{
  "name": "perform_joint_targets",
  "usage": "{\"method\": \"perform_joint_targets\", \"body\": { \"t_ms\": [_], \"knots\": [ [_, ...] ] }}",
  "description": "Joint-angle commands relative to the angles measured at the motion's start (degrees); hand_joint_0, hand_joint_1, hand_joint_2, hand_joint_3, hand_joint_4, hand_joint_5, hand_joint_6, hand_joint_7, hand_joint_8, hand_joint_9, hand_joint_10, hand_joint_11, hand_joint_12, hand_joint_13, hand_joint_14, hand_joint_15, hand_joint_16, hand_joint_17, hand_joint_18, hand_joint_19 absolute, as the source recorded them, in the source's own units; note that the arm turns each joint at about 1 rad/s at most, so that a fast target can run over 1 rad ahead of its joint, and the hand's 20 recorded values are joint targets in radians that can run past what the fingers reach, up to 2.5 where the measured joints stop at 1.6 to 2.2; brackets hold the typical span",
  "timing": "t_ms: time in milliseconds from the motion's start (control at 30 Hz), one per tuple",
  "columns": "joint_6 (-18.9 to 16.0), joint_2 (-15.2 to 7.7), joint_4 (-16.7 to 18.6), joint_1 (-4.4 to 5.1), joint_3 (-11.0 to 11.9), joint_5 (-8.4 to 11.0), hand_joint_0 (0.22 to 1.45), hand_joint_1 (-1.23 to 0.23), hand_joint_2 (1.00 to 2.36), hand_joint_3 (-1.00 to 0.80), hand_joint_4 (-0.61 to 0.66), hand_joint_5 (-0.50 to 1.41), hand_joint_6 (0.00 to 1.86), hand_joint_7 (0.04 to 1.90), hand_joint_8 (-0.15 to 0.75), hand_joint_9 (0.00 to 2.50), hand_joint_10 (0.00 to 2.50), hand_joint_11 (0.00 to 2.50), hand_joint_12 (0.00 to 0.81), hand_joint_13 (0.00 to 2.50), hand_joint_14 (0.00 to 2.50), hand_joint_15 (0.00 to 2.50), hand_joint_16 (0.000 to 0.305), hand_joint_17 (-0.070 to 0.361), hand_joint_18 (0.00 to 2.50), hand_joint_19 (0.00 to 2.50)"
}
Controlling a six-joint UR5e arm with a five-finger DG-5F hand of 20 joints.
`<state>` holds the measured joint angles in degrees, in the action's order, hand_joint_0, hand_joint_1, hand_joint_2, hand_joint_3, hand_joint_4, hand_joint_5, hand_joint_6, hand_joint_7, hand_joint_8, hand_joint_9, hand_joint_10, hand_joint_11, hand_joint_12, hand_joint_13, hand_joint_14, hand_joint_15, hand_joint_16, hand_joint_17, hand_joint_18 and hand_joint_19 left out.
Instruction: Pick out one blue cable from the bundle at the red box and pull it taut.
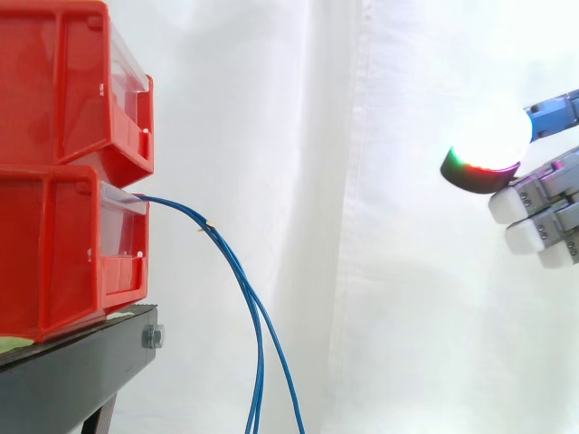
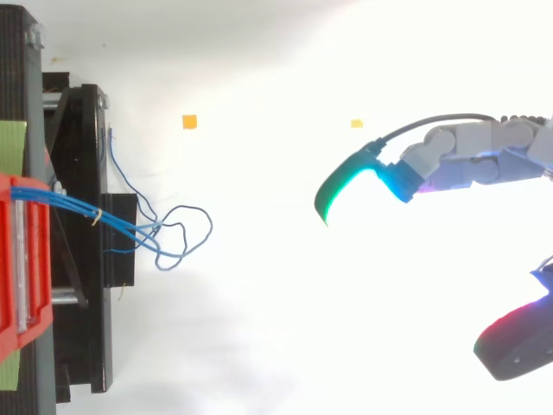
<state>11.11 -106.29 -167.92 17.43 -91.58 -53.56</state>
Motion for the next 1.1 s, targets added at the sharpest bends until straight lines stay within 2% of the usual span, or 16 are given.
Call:
{"method": "perform_joint_targets", "body": {
  "t_ms": [0, 133, 333, 500, 600, 700, 833, 967, 1067],
  "knots": [
    [2.7, -0.7, 2.6, 0.23, 0.0, 2.76, 0.53, -0.66, 1.00, -0.49, 0.20, -0.19, 0.50, 0.71, 0.217, 0.60, 0.00, 0.10, 0.280, 0.53, 0.00, 0.10, 0.030, 0.068, 0.25, 0.22],
    [5.2, -0.9, 3.1, 0.32, 0.0, 3.99, 0.53, -0.66, 1.00, -0.49, 0.20, -0.19, 0.50, 0.71, 0.219, 0.61, 0.00, 0.13, 0.280, 0.54, 0.00, 0.10, 0.030, 0.067, 0.25, 0.23],
    [5.6, -4.1, 4.4, 0.23, 0.0, 4.25, 0.51, -0.67, 1.00, -0.50, 0.21, -0.19, 0.50, 0.72, 0.222, 0.65, 0.01, 0.17, 0.283, 0.57, 0.01, 0.13, 0.031, 0.070, 0.29, 0.23],
    [6.3, -7.0, 8.5, -0.03, 0.0, 4.96, 0.51, -0.70, 1.00, -0.50, 0.22, -0.19, 0.50, 0.72, 0.231, 0.67, 0.01, 0.20, 0.289, 0.59, 0.00, 0.14, 0.031, 0.070, 0.31, 0.23],
    [7.3, -7.1, 9.4, -0.03, 0.0, 5.84, 0.51, -0.72, 1.00, -0.50, 0.22, -0.19, 0.50, 0.72, 0.230, 0.67, 0.01, 0.20, 0.289, 0.61, 0.01, 0.15, 0.031, 0.071, 0.34, 0.24],
    [10.7, -7.2, 10.9, 0.14, 0.0, 7.33, 0.51, -0.74, 1.00, -0.50, 0.22, -0.19, 0.50, 0.72, 0.230, 0.68, 0.01, 0.20, 0.291, 0.62, 0.01, 0.15, 0.031, 0.071, 0.35, 0.23],
    [13.8, -7.2, 11.3, 0.14, 0.0, 7.51, 0.51, -0.74, 1.00, -0.50, 0.22, -0.19, 0.50, 0.72, 0.227, 0.68, 0.01, 0.21, 0.291, 0.62, 0.01, 0.15, 0.031, 0.071, 0.36, 0.24],
    [15.5, -9.3, 12.6, -0.12, 0.0, 7.59, 0.51, -0.74, 1.00, -0.50, 0.22, -0.19, 0.50, 0.72, 0.228, 0.68, 0.01, 0.21, 0.288, 0.62, 0.01, 0.16, 0.031, 0.069, 0.37, 0.24],
    [15.4, -12.3, 14.2, -0.38, 1.7, 7.59, 0.50, -0.73, 1.00, -0.50, 0.22, -0.19, 0.50, 0.72, 0.229, 0.68, 0.01, 0.21, 0.288, 0.62, 0.01, 0.16, 0.031, 0.070, 0.37, 0.25]
  ]
}}
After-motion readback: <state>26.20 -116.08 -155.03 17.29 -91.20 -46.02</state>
